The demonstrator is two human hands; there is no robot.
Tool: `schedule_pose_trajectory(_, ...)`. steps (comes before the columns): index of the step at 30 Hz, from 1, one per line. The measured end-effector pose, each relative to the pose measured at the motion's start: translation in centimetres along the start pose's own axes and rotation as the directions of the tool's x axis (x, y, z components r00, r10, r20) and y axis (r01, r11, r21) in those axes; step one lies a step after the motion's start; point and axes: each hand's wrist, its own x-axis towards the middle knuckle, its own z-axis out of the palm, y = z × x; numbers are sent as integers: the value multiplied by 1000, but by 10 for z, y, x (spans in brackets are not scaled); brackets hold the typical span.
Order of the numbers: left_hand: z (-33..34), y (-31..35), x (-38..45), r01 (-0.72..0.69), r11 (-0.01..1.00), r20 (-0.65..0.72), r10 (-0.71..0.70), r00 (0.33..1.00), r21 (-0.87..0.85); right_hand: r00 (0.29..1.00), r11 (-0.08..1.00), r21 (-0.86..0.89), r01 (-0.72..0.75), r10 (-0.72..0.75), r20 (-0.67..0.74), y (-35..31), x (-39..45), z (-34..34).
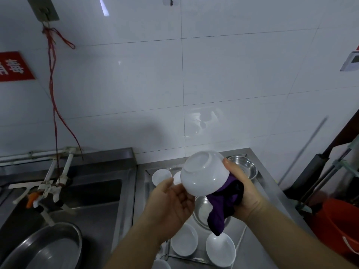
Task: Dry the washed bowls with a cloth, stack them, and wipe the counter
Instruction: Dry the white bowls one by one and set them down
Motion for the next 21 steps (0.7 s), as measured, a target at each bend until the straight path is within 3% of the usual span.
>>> schedule_pose_trajectory(8, 18, 0, 2, -186, 962, 63, 202, 977, -201, 999, 998, 48, -26, 25, 26, 13, -4, -2)
schedule_pose_trajectory(13, 22, 13, 6, -262, 943, 59, 279, 959, -204, 977, 974, 74, -214, 212, 33, 22, -11, -1)
schedule_pose_trajectory(15, 20, 20, 7, -302, 940, 46, 313, 949, -156, 965, 966, 42, -256, 258, -53, 29, -13, -9)
schedule_pose_trajectory(18, 14, 29, 7, -367, 930, -6, 367, 930, -29, 965, 982, 105, -157, 175, -197, 26, -12, -11)
schedule_pose_trajectory(21, 13, 27, 5, -400, 908, -38, 408, 912, 128, 962, 985, 120, 120, -86, -260, 5, -8, -3)
